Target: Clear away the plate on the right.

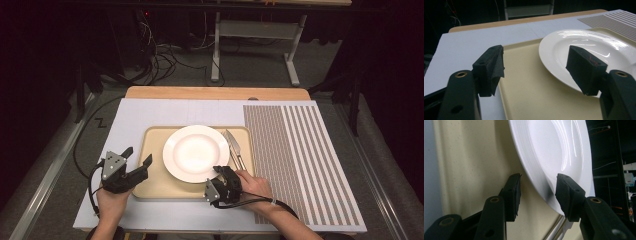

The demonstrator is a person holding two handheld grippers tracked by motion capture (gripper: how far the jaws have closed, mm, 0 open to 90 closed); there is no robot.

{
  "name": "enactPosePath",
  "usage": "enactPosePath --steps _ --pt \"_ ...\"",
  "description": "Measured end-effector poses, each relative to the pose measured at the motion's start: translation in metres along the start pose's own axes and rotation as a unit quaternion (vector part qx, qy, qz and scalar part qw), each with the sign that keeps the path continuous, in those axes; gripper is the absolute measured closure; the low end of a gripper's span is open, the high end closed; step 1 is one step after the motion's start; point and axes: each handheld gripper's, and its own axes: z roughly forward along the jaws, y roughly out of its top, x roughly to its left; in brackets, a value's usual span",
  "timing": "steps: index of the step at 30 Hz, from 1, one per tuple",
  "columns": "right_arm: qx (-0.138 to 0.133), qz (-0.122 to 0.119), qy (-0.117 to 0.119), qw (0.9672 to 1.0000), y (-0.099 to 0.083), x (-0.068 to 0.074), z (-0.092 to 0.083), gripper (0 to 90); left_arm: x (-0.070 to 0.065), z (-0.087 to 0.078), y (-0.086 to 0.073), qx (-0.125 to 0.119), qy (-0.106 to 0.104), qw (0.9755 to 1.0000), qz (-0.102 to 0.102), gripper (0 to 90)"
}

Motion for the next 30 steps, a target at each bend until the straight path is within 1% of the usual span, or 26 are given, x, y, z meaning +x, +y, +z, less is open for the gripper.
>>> enactPosePath --steps 3,5,6,7,8,9,12,13,14,15,16,17,18,19,22,23,26,27,30 --pt "0.002 0.001 -0.001 1.0000 -0.002 0.000 -0.001 55.8 0.000 0.000 0.000 0.000 0.000 1.0000 -0.001 31.0" --pt "0.001 -0.002 -0.003 1.0000 -0.004 0.000 -0.001 55.7 0.000 0.000 0.000 0.000 0.000 1.0000 -0.001 31.0" --pt "0.007 0.004 -0.002 1.0000 -0.005 0.001 -0.002 55.6 0.000 0.000 0.000 -0.001 0.000 1.0000 -0.001 31.0" --pt "0.004 -0.002 -0.004 1.0000 -0.005 0.000 -0.002 55.4 0.000 0.000 0.000 0.000 0.000 1.0000 -0.001 31.0" --pt "0.001 -0.002 -0.006 1.0000 -0.006 0.000 -0.002 55.3 0.000 0.000 0.000 0.000 0.001 1.0000 -0.001 31.0" --pt "0.008 0.001 -0.007 0.9999 -0.007 0.001 -0.003 55.3 0.000 0.000 0.000 0.000 0.001 1.0000 -0.001 31.0" --pt "0.004 -0.003 -0.010 0.9999 -0.009 0.000 -0.003 55.2 0.000 0.000 0.000 0.000 0.001 1.0000 -0.001 31.0" --pt "0.009 0.001 -0.010 0.9999 -0.010 0.001 -0.004 55.1 0.000 0.000 0.000 0.000 0.001 1.0000 -0.001 31.0" --pt "0.007 -0.005 -0.013 0.9999 -0.011 0.000 -0.004 55.0 0.000 0.000 0.000 -0.001 0.001 1.0000 -0.001 31.0" --pt "0.005 -0.003 -0.014 0.9999 -0.012 0.000 -0.004 54.9 0.000 0.000 0.000 -0.001 0.001 1.0000 -0.001 31.0" --pt "0.011 0.001 -0.013 0.9999 -0.012 0.001 -0.006 54.9 0.000 0.000 0.000 -0.001 0.001 1.0000 -0.001 31.0" --pt "0.009 -0.005 -0.015 0.9998 -0.013 0.000 -0.006 54.9 0.000 0.000 0.000 -0.001 0.001 1.0000 -0.001 31.0" --pt "0.012 0.000 -0.016 0.9998 -0.014 0.001 -0.006 54.9 0.000 0.000 0.000 -0.001 0.001 1.0000 -0.001 31.0" --pt "0.012 -0.004 -0.018 0.9998 -0.015 0.000 -0.006 54.9 0.000 0.000 0.000 -0.001 0.001 1.0000 -0.001 31.0" --pt "0.017 0.000 -0.018 0.9997 -0.019 0.001 -0.006 54.9 0.000 0.000 0.000 -0.001 0.001 1.0000 -0.001 31.0" --pt "0.017 -0.006 -0.021 0.9996 -0.021 0.000 -0.006 54.8 0.000 0.000 0.000 0.000 0.002 1.0000 -0.001 31.0" --pt "0.021 0.000 -0.022 0.9995 -0.024 0.000 -0.008 54.7 0.000 0.000 0.000 0.000 0.001 1.0000 0.000 31.0" --pt "0.019 -0.003 -0.024 0.9995 -0.025 -0.001 -0.008 54.6 0.000 0.000 0.000 0.000 0.002 1.0000 -0.001 31.0" --pt "0.022 0.000 -0.026 0.9994 -0.028 -0.001 -0.009 54.2 0.000 0.000 0.000 -0.001 0.002 1.0000 -0.001 31.0"
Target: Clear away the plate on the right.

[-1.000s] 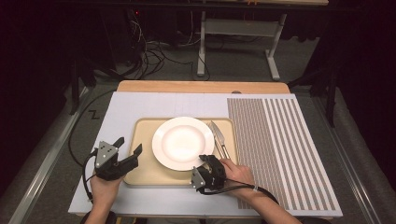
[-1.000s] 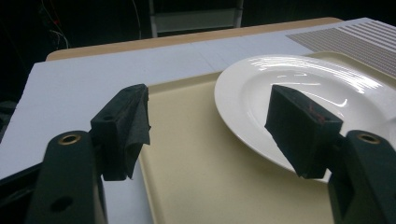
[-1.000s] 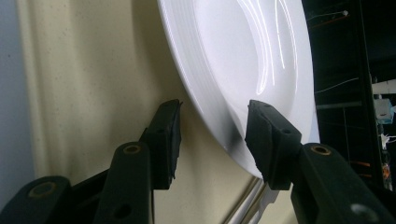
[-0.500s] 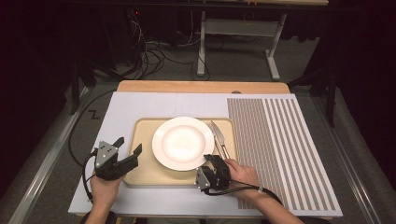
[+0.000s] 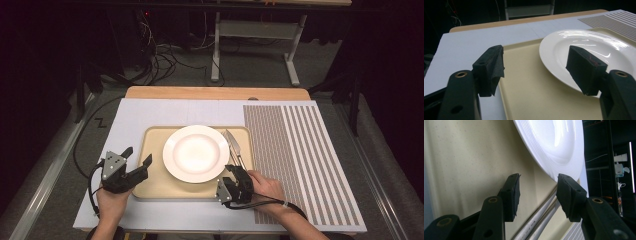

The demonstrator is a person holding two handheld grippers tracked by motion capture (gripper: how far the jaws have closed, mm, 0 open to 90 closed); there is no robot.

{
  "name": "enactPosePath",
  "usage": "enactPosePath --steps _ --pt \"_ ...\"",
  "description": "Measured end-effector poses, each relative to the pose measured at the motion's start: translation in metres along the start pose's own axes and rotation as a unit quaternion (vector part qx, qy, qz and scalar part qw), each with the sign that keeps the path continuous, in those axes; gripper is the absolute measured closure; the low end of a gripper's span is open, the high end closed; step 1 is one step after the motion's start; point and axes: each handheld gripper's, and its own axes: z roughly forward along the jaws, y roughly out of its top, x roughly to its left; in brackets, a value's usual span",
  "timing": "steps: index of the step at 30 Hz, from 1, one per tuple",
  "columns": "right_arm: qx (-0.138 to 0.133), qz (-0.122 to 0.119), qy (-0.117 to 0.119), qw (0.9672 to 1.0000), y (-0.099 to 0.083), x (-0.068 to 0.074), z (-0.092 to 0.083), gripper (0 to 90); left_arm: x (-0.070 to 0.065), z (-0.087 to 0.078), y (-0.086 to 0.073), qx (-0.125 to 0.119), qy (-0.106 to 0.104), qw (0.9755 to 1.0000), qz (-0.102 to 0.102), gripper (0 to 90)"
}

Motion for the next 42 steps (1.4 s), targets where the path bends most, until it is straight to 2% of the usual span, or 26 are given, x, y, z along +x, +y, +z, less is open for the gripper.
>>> enactPosePath --steps 7,11,22,32,38,42 --pt "0.012 -0.001 -0.008 0.9999 -0.008 0.000 -0.004 53.3 0.000 0.000 0.000 0.000 0.000 1.0000 0.000 31.0" --pt "0.008 0.001 -0.012 0.9999 -0.012 -0.003 -0.006 52.3 0.000 0.000 0.000 0.000 0.000 1.0000 0.000 31.0" --pt "0.017 -0.005 -0.028 0.9995 -0.022 -0.002 -0.010 50.3 0.000 0.000 0.000 0.000 0.000 1.0000 -0.001 31.0" --pt "0.013 0.010 -0.034 0.9993 -0.032 -0.006 -0.015 49.1 0.000 0.001 0.000 0.000 -0.001 1.0000 -0.003 31.0" --pt "0.017 0.014 -0.042 0.9989 -0.041 -0.008 -0.020 48.2 -0.001 0.001 0.000 0.000 0.000 1.0000 -0.003 31.0" --pt "0.021 0.025 -0.046 0.9984 -0.050 -0.011 -0.023 47.5 -0.001 0.001 0.000 0.000 -0.001 1.0000 -0.002 31.0"
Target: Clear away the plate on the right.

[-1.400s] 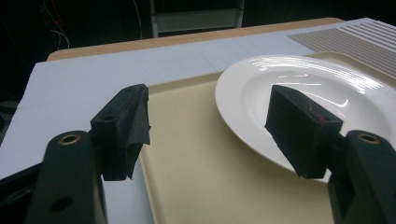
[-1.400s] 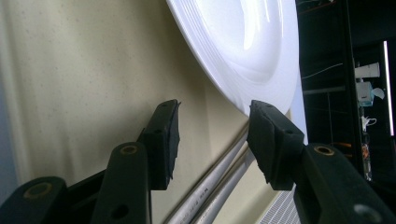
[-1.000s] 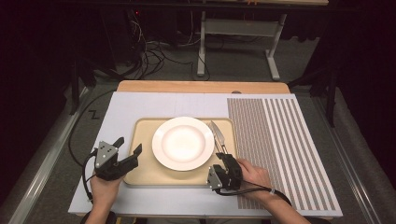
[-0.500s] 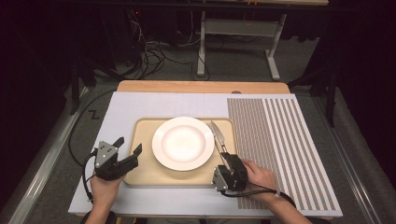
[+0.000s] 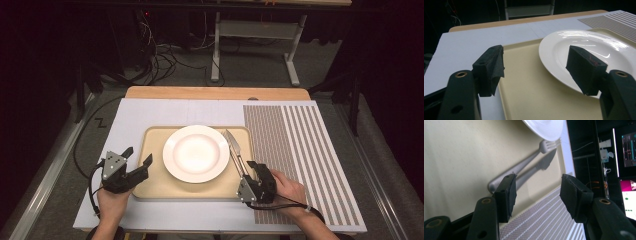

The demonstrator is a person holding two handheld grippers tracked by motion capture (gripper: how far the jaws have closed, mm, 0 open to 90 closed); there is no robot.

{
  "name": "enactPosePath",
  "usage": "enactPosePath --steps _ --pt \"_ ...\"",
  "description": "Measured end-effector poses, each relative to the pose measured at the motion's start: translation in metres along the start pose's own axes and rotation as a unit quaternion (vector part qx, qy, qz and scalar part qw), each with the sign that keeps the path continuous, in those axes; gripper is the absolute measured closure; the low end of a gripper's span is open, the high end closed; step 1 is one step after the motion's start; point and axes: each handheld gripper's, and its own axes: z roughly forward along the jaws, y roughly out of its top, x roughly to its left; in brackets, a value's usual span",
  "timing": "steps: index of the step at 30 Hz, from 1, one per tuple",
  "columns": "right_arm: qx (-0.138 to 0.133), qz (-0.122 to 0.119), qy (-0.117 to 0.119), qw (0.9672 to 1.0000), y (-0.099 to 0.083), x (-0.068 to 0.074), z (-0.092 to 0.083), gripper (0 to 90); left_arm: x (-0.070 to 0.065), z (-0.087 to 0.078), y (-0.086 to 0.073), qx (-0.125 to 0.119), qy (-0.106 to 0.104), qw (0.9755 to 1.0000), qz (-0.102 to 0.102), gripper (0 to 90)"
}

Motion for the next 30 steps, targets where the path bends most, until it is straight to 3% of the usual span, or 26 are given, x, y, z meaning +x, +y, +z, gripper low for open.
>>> enactPosePath --steps 26,30 --pt "0.022 0.026 -0.007 0.9994 -0.033 -0.005 -0.006 44.9 0.000 0.000 0.000 -0.002 -0.001 1.0000 -0.002 31.0" --pt "0.027 0.039 -0.012 0.9988 -0.038 -0.007 -0.009 44.5 0.000 -0.001 0.000 -0.003 -0.001 1.0000 -0.003 31.0"
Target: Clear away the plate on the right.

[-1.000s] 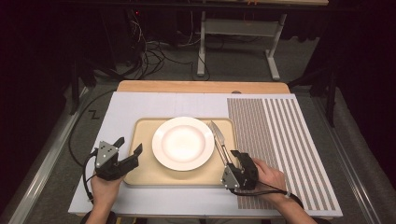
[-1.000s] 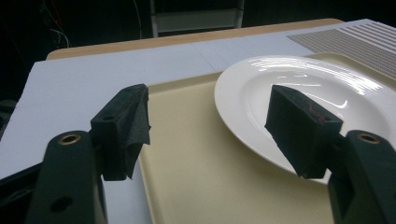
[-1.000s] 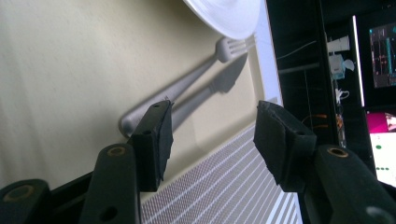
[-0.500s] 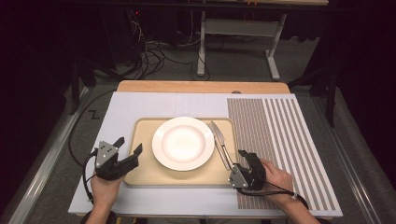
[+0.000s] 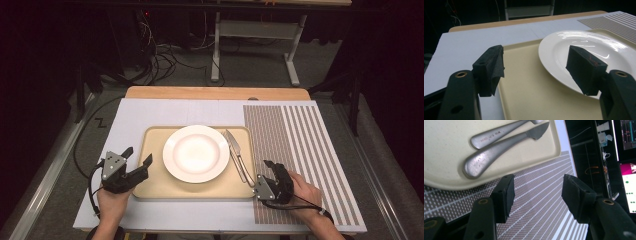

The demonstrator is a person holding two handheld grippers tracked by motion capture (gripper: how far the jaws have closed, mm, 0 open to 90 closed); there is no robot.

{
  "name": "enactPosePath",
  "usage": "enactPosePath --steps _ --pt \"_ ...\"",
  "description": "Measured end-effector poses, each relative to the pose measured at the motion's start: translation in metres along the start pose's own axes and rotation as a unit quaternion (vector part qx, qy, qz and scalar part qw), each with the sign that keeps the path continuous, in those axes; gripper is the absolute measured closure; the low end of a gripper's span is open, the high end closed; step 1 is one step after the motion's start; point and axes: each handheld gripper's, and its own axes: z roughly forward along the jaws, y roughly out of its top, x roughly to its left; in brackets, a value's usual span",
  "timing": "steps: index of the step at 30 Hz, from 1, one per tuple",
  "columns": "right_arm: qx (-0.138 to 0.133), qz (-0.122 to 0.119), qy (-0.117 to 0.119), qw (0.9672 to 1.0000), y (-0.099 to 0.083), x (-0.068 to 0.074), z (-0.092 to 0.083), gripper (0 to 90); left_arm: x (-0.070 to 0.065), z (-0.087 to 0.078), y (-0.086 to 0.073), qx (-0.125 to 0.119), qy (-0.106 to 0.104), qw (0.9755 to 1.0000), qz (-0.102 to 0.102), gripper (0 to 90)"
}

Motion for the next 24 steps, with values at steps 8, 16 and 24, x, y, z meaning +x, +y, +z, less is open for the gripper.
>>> enactPosePath --steps 8,16,24 --pt "0.003 0.019 -0.003 0.9998 -0.012 -0.003 -0.003 43.7 0.000 0.000 0.000 -0.001 0.001 1.0000 -0.001 31.0" --pt "0.007 0.035 -0.008 0.9993 -0.023 -0.006 -0.006 43.0 -0.001 -0.001 0.000 -0.001 0.000 1.0000 0.001 31.0" --pt "0.016 0.045 -0.014 0.9988 -0.036 -0.009 -0.009 42.0 -0.001 -0.001 0.000 -0.003 0.001 1.0000 0.002 31.0"
